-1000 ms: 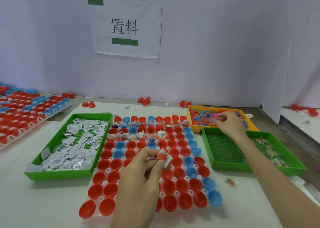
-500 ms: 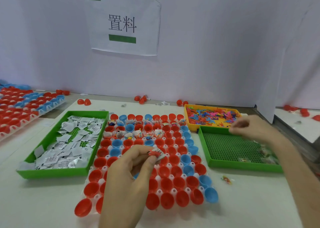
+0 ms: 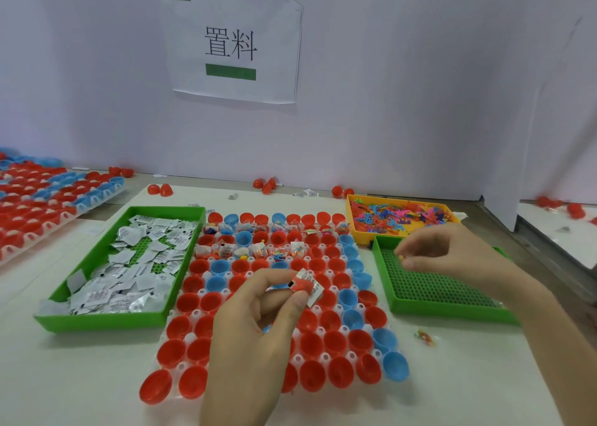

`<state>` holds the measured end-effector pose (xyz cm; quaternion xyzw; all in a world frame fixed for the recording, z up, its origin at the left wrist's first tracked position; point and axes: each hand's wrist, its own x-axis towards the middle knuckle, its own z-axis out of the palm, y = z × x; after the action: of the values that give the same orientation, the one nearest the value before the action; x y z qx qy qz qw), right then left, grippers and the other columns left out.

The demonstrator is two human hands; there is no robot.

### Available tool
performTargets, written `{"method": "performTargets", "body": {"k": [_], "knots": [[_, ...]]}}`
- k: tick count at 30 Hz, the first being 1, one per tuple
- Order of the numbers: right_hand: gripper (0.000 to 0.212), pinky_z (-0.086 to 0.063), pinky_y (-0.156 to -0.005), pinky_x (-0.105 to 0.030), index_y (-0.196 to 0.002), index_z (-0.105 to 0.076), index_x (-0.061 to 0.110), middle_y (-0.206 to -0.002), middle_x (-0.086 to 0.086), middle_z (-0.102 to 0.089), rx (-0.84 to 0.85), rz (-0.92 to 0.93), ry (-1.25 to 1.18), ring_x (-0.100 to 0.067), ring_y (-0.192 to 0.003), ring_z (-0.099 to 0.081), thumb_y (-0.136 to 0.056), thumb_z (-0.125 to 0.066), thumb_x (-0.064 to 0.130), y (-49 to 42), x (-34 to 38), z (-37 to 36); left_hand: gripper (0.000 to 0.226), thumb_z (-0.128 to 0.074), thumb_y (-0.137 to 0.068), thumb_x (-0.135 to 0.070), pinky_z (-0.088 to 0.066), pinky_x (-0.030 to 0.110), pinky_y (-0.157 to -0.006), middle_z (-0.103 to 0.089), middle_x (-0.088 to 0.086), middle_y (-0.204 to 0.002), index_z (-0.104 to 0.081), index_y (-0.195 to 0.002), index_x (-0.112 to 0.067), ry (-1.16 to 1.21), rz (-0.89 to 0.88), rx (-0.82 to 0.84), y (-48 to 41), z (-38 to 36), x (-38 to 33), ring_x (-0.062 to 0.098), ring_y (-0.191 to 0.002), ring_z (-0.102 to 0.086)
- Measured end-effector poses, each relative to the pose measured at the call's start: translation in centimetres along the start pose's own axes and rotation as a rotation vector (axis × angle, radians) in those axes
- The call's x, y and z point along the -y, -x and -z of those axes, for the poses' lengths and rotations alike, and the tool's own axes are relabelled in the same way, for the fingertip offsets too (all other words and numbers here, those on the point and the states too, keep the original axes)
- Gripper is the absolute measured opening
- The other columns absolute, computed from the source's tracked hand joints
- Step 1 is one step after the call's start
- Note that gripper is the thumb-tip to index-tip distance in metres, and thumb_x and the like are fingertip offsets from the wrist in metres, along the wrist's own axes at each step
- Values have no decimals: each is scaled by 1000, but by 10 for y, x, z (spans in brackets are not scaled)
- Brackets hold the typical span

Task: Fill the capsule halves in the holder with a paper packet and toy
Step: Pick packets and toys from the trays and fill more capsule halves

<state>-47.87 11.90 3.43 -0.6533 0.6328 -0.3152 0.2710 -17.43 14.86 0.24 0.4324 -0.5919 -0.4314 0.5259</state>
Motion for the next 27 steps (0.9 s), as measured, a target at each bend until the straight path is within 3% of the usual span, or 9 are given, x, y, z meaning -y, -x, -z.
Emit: {"method": "performTargets", "body": {"k": [3,8,11,16,21,27], "knots": [[20,-55,-75,-17,-89,-77,28,-88,4,-75,64,231,-337,-10,-84,-72,-71,-86,33,-2,43,-28,17,-71,-76,-29,-50,26,-78,-76,-13,-73,-66,-92,-31,48,11,-11,0,-2,-3,0,-76,-72],[19,-54,-66,-17,-84,-76,26,-79,6,-72,104,323,-446,-7,-70,-66,-78,-82,10,-4,62,-92,18,-70,-80,-24,-54,23,-74,-77,-11,-77,-68,-91,-39,-1,-24,80,2,-2,-2,5,-78,-74],[15,-54,-68,-19,-89,-77,20,-82,5,-73,127,300,-558,-9,-74,-68,-82,-77,6,2,55,-114,23,-70,-86,-14,-57,20,-75,-77,-12,-78,-68,-95,-34,-49,-42,87,1,-2,1,5,-80,-74],[5,-55,-70,-21,-89,-78,19,-84,0,-75,89,246,-691,-13,-78,-71,-84,-76,18,3,54,-120,24,-70,-87,-9,-53,11,-73,-76,-12,-74,-66,-97,-31,-75,-37,41,2,-4,5,4,-74,-74],[11,-54,-71,-18,-85,-79,18,-82,0,-76,-6,221,-726,-10,-78,-71,-76,-82,24,4,57,-122,23,-68,-90,-9,-54,21,-76,-76,-12,-73,-62,-98,-30,-88,-6,47,1,-4,7,3,-76,-74],[10,-54,-76,-19,-89,-78,18,-88,-2,-76,23,227,-706,-12,-85,-73,-81,-79,23,7,61,-124,20,-67,-91,-8,-52,23,-76,-76,-9,-72,-58,-97,-25,-65,-9,-6,0,-7,9,5,-74,-74]]}}
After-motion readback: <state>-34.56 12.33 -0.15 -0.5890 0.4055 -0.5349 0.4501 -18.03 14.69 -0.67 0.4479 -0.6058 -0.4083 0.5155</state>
